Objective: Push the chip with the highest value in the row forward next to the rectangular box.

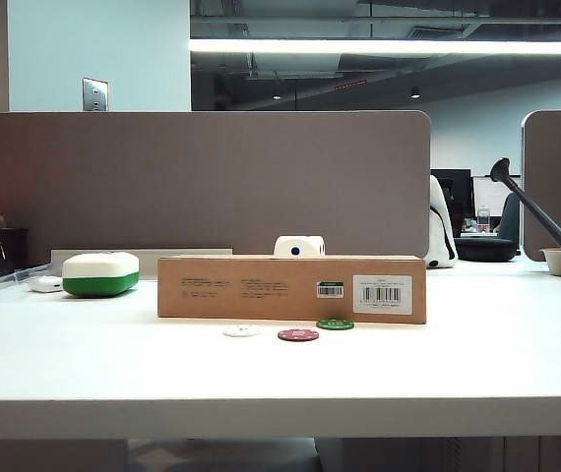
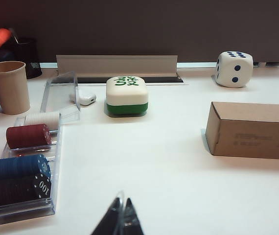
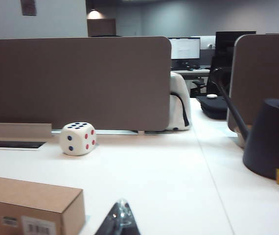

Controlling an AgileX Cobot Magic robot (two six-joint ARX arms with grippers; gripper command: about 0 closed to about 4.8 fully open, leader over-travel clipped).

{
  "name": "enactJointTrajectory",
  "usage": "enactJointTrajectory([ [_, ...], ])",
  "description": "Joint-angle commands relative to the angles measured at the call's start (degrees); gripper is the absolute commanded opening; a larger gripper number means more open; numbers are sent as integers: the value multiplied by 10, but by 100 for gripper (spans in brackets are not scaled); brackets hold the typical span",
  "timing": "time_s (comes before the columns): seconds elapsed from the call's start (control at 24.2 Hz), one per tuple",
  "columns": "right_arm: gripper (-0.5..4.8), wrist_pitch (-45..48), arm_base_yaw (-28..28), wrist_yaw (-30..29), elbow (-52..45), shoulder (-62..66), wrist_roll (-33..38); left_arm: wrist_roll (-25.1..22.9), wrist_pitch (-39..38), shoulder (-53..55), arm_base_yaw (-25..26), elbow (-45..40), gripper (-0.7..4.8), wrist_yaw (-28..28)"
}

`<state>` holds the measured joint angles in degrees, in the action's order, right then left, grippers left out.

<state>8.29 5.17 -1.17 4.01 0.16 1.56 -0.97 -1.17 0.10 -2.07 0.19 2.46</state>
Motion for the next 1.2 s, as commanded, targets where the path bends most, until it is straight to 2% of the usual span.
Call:
enactJointTrajectory([
  [0.04,-9,7,-5,0,-18,-3,36,1,4,0,0,2,-5,2],
  [0.62,-9,-49,-21,0,-39,-3,44,2,4,0,0,2,-5,2],
  [1.2,-9,-50,-42,-4,-39,-3,44,2,4,0,0,2,-5,2],
])
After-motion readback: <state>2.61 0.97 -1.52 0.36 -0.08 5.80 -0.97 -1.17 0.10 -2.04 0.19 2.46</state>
